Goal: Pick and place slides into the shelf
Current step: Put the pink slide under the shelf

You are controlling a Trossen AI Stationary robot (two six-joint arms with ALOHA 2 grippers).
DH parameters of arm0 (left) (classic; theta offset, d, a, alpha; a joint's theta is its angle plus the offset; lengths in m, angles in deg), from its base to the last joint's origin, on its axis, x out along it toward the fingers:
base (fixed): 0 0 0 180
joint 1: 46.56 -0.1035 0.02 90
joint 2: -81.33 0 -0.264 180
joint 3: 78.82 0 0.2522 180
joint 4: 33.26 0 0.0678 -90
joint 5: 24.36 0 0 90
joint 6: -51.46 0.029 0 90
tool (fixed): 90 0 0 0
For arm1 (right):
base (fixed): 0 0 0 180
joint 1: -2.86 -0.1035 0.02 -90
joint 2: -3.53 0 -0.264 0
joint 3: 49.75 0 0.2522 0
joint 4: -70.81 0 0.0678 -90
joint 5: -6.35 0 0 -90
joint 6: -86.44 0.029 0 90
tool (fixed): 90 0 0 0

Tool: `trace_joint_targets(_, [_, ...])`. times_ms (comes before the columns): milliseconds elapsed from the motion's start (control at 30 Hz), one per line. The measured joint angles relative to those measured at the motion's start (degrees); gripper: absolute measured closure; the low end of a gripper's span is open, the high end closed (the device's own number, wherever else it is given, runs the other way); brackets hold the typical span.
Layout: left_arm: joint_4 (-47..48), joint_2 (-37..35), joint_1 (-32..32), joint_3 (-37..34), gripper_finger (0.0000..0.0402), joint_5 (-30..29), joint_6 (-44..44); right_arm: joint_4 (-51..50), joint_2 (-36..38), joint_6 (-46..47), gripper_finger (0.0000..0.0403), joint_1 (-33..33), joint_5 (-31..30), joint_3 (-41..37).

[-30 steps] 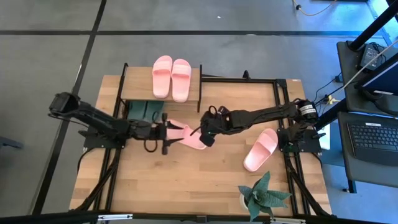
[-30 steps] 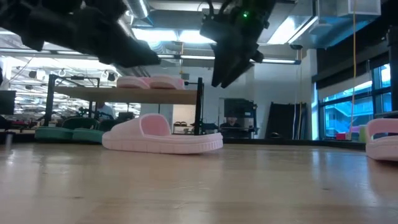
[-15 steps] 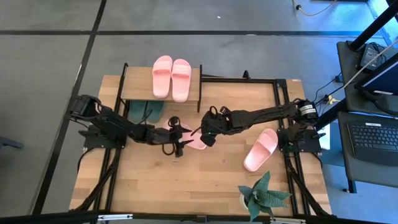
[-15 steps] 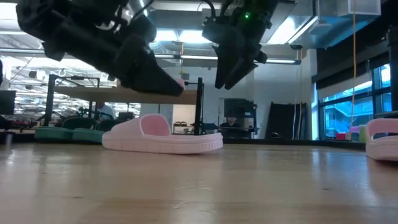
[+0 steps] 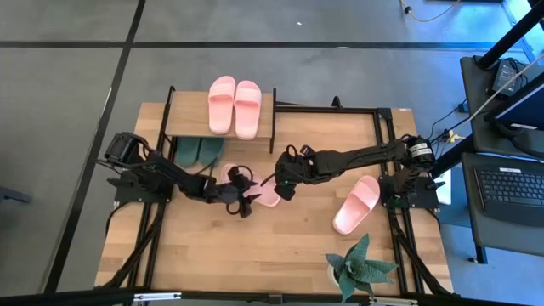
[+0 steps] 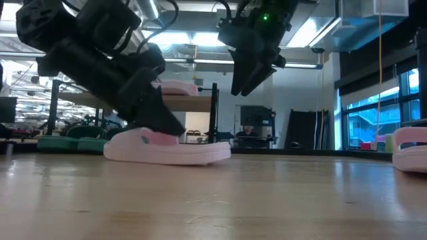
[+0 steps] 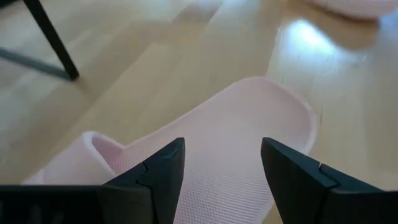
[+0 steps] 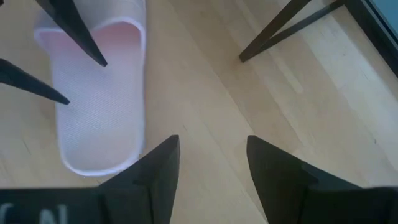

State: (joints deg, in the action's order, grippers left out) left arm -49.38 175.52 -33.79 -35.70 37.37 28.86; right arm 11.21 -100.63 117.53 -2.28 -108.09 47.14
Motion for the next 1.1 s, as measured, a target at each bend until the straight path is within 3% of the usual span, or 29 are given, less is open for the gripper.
trace_joint_targets(233, [6.7, -0.1, 1.5, 0.0, 0.0198, 1.2, -0.7, -0.1, 0.0, -0.1, 0.0214, 0.0, 0.0, 0.0])
trace_joint_targets(467, [11.1, -1.6, 1.6, 0.1, 0.0198, 10.7, 2.7, -0.3, 0.0, -0.1, 0.0214, 0.0, 0.0, 0.0])
trace_joint_targets(833, [20.3, -6.0, 1.8, 0.0, 0.0198, 26.5, 16.5, -0.3, 0.0, 0.0, 0.0215, 0.0, 0.1, 0.0])
trace_joint_targets(1100, [21.6, -6.1, 1.3, 0.1, 0.0198, 30.5, 27.4, -0.3, 0.0, -0.1, 0.0215, 0.0, 0.1, 0.0])
